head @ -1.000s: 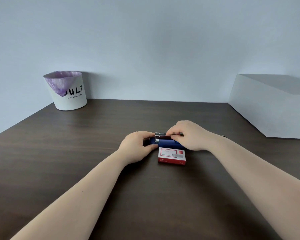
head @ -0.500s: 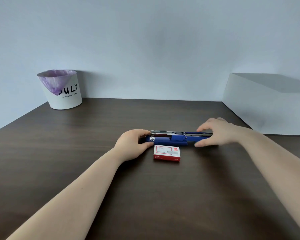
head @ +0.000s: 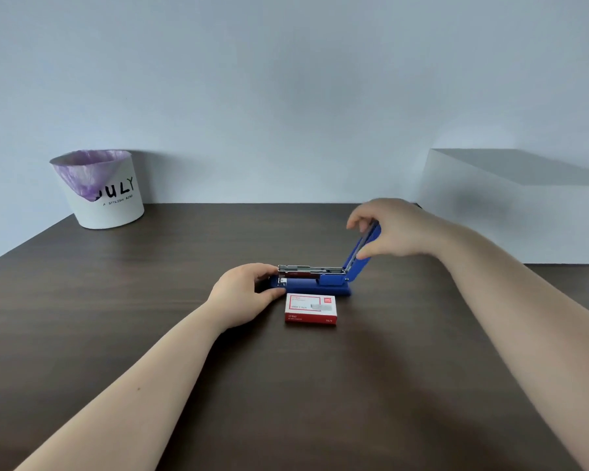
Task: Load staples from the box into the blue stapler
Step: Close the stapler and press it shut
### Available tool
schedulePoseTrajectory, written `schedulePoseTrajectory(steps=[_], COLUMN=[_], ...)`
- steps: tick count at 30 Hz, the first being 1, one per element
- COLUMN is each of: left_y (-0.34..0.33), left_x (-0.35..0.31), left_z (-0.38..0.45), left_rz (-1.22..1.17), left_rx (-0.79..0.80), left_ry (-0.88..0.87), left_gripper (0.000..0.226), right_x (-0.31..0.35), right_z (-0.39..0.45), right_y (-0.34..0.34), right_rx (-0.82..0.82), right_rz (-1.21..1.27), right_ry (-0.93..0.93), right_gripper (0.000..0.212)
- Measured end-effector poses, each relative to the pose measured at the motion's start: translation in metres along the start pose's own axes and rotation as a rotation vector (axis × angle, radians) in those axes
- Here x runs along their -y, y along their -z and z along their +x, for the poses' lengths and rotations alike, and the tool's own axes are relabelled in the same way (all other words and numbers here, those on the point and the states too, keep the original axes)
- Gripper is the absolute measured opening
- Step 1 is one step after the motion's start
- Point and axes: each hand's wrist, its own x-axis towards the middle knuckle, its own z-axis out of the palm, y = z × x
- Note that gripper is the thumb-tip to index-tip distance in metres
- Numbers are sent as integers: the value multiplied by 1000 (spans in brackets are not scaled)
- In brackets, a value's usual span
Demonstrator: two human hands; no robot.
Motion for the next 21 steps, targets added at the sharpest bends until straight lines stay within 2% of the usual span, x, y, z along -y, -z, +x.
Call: schedulePoseTrajectory(steps=[3,6,11,15,18,21], left_y=[0,0,2,2,3,6], left_x=[-1,-2,-4,-4,-5,-6], left_z=[-1,-2,-3,-4,-4,-7], left_rz=[1,-6,-12,-18,-29,-166], left_rx=[-4,-13,-25,-1,1,-6], left_ry=[6,1,2,-10,0,48], left_gripper=[38,37,37,35,36,35], right_x=[24,41,46,39,27,15], right_z=[6,11,18,15,11,5], right_y=[-7,-26,-62,-71,-68,-65], right_rx=[-65,-67,-6,3,31,60], right_rz=[137,238,205,157,137,130], right_ry=[106,149,140,109,53,18], right_gripper=[56,53,53,37,36,38])
